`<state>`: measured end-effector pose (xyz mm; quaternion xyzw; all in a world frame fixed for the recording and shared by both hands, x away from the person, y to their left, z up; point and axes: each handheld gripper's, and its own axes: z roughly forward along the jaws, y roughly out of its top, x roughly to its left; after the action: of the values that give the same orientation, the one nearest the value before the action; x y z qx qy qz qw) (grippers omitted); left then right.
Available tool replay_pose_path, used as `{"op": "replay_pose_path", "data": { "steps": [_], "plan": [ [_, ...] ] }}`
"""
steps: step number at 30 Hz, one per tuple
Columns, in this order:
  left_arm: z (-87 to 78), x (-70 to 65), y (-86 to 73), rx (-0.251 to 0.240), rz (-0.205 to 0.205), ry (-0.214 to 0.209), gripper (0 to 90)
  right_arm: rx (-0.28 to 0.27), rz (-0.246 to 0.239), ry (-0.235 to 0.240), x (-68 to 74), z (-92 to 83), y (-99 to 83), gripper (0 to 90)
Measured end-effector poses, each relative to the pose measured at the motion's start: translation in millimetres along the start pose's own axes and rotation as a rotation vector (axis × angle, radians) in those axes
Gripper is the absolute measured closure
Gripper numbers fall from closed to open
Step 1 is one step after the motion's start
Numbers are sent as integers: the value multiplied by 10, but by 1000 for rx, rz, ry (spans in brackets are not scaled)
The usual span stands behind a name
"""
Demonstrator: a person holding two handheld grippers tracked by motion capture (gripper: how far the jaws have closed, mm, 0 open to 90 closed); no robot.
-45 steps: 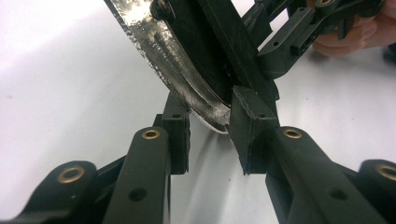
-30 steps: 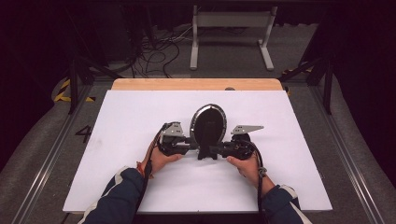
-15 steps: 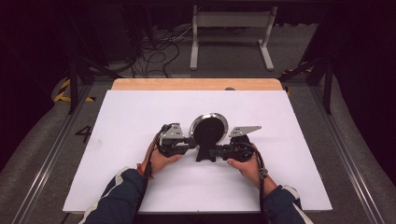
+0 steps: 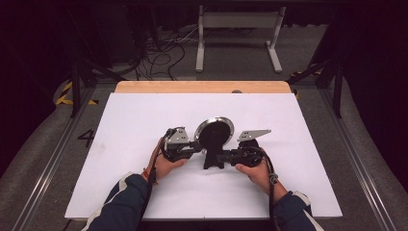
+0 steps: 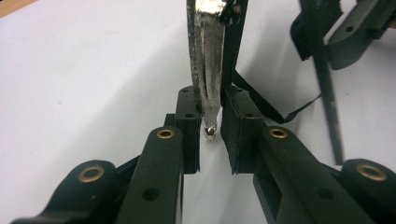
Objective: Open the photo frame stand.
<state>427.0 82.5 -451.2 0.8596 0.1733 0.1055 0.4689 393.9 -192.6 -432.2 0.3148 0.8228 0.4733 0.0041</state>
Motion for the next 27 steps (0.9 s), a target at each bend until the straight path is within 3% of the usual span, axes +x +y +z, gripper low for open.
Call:
{"op": "replay_pose_path", "data": {
  "steps": [3, 8, 27],
  "plan": [
    [-4, 7, 0, 13, 15, 34, 778, 7, -6, 7, 19, -3, 0, 730],
    [4, 27, -17, 17, 20, 53, 782, 26, -17, 9, 56, -1, -1, 731],
    [49, 6, -4, 40, 68, 94, 778, 62, -28, -1, 93, 18, -57, 747]
  ]
}}
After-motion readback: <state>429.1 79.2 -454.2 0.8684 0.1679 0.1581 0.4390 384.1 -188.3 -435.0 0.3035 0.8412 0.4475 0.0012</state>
